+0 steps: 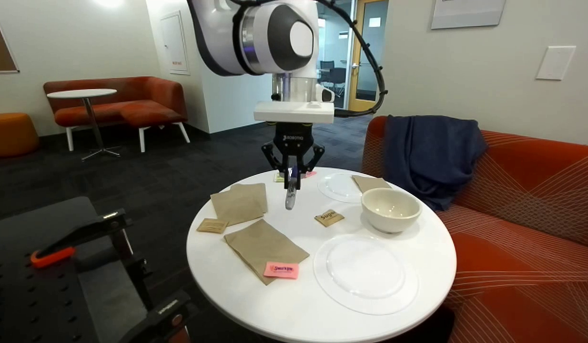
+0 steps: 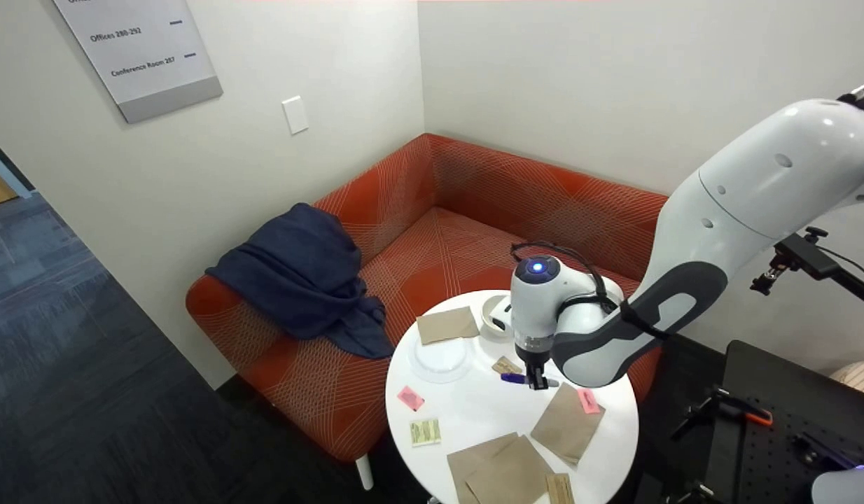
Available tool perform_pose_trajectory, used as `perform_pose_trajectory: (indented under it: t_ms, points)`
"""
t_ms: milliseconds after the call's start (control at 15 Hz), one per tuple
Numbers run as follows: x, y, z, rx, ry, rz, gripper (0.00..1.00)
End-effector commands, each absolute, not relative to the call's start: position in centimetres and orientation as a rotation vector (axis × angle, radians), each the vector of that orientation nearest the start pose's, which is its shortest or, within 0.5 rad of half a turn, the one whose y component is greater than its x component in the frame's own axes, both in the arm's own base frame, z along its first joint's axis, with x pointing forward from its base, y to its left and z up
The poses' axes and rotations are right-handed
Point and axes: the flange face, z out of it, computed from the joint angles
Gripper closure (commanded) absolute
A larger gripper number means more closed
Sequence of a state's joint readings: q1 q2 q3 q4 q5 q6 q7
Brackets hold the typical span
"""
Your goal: Remove the marker from the bowl.
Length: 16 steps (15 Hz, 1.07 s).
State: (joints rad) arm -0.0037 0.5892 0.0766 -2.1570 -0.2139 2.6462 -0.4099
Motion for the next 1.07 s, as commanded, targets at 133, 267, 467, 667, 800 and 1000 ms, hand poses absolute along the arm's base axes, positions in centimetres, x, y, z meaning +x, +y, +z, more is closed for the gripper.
perform_pose_trajectory:
  t_ms: [133, 267, 467, 667, 800, 1000]
  points:
    - [55.2, 5.5, 9.0, -3.008, -1.058, 0.092, 0.94]
    - [55.0, 5.4, 8.0, -3.010, -1.052, 0.064, 0.94]
    - [54.7, 5.2, 6.4, -3.017, -1.066, 0.040, 0.94]
    - [54.4, 5.1, 5.2, -3.023, -1.084, 0.014, 0.94]
    - [54.3, 5.1, 4.6, -3.024, -1.092, 0.001, 0.94]
    - [54.0, 5.3, 4.4, -3.027, -1.095, -0.006, 0.50]
